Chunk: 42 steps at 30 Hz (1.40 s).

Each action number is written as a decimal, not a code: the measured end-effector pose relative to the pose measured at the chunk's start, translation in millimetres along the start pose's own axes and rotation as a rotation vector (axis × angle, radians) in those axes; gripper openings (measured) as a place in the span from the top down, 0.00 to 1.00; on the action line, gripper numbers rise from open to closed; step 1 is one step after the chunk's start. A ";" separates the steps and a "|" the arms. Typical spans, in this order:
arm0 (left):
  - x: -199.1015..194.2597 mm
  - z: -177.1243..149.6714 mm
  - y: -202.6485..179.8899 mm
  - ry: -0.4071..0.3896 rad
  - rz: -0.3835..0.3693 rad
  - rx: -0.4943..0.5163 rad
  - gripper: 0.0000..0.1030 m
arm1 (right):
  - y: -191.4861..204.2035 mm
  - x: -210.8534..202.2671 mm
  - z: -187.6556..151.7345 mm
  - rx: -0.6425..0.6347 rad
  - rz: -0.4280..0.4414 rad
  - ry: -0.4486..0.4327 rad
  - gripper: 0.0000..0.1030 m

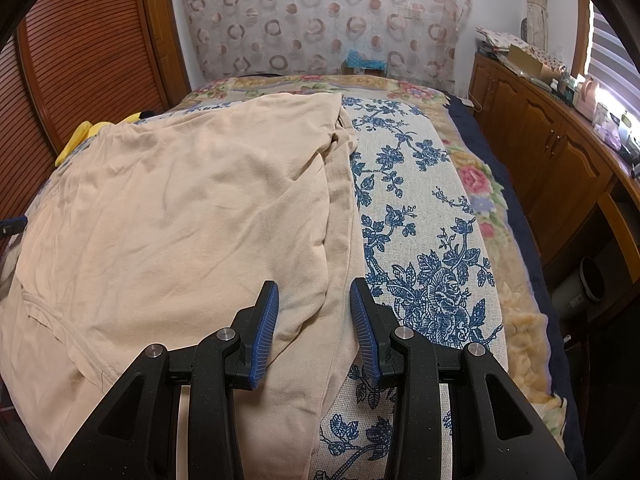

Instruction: Fold small clothes

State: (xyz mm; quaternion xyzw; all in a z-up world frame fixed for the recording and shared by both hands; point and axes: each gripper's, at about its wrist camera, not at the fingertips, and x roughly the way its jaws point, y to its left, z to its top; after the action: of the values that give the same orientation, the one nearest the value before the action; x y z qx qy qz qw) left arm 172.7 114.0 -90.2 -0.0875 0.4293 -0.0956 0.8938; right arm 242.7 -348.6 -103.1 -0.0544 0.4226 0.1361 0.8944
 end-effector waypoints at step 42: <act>15.6 -3.3 -14.8 -0.024 0.083 0.109 0.71 | 2.0 -28.0 -1.0 0.027 0.107 -0.008 0.51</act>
State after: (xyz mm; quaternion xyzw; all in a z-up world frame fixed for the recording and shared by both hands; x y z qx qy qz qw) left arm 178.2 95.6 -100.4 -0.0221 0.4158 -0.0808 0.9056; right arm 224.5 -352.3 -82.2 -0.0190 0.4233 0.1784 0.8881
